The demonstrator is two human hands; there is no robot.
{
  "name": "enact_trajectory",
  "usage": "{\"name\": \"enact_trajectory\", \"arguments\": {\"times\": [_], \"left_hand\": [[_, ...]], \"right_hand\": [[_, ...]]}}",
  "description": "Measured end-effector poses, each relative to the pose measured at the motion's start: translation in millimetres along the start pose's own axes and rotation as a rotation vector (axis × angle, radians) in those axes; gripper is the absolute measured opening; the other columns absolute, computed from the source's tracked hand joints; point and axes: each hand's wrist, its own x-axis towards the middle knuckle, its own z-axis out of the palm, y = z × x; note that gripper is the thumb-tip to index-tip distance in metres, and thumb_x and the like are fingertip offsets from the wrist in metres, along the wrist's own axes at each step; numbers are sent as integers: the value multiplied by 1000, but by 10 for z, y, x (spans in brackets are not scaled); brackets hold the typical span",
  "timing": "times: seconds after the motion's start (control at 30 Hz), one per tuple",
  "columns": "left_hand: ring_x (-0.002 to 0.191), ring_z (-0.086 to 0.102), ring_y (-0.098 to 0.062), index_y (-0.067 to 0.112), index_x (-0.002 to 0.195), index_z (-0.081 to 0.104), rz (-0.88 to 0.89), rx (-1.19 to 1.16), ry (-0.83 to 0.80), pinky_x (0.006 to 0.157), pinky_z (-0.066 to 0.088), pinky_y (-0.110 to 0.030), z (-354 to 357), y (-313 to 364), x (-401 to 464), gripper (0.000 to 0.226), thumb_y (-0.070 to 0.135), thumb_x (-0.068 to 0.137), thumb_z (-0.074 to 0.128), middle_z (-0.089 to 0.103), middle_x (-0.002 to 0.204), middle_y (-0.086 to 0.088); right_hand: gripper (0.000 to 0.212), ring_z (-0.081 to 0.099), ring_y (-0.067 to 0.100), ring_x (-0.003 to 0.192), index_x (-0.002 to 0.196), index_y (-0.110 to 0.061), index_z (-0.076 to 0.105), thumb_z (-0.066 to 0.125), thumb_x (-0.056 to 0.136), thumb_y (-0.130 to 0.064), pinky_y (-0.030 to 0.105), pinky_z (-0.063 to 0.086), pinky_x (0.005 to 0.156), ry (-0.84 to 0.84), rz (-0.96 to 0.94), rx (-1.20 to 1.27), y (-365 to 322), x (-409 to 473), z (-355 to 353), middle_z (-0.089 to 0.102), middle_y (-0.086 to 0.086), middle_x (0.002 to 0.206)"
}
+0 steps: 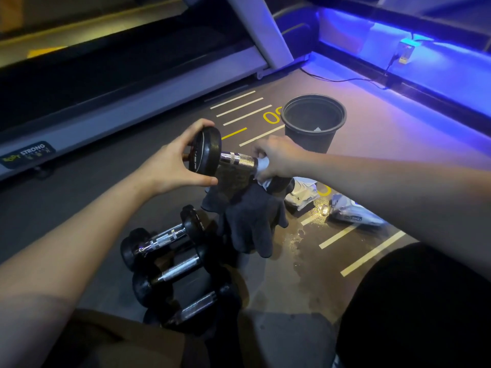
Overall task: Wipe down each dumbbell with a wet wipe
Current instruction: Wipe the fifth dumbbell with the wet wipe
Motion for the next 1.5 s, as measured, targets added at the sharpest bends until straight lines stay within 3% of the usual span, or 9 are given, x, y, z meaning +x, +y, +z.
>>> {"name": "enact_trajectory", "arguments": {"times": [0.13,0.3,0.5,0.77,0.97,1.07,1.13,1.3,1.5], "left_hand": [[115,51,12,54,133,37,-22,-9,-1,82,41,-3,1,-41,-14,94,17,67,92,50,118,30],[109,50,20,54,134,38,-9,-17,2,90,44,-15,13,-27,-6,95,16,66,93,53,120,28],[111,53,17,56,133,38,-2,-10,2,92,48,-22,17,-11,6,96,16,66,93,53,121,28],[118,50,8,54,133,39,13,-2,6,102,47,-28,18,-21,7,94,18,66,93,53,127,21],[113,55,5,52,134,38,7,-18,10,101,48,-23,18,-65,3,94,17,66,93,56,125,16],[111,62,-9,53,134,38,-14,-20,13,87,48,-12,14,-92,6,94,16,67,93,54,117,19],[109,64,-9,53,135,37,-22,-20,15,80,45,-6,14,-88,7,95,16,67,92,53,115,21],[113,56,5,57,133,37,-6,-13,12,94,45,-19,12,-25,23,96,17,66,93,53,120,26],[104,61,3,55,134,37,-11,-14,21,85,45,-15,22,-51,17,97,16,66,93,50,114,29]], "right_hand": [[60,40,16,96,105,-24,55,88,60,-46,31,31,77,54,-17,6,-28,-29,-8,50,-7,98],[59,58,27,99,114,-28,54,83,63,-39,29,33,73,-45,35,-15,-44,20,-21,62,0,104],[65,56,27,104,128,-21,53,79,69,-21,30,45,73,-215,63,-6,-42,22,-150,61,6,116],[69,45,24,105,110,-16,54,86,60,-50,31,34,78,47,-58,-99,-22,-47,-25,56,3,107],[56,50,23,104,108,-15,57,82,69,-47,38,44,82,109,-138,-64,34,-156,-83,62,3,105],[43,56,25,104,109,-20,56,75,78,-43,40,47,81,153,-114,11,148,-232,-144,63,5,104],[38,58,28,103,111,-22,54,71,83,-40,42,48,82,180,-105,-3,202,-277,-169,63,7,106],[39,57,25,109,121,-23,51,66,88,-38,41,49,85,241,-137,-74,209,-379,-150,62,5,113],[41,56,26,114,120,-22,50,62,88,-44,42,49,85,256,1,-39,246,-410,-146,60,1,119]]}}
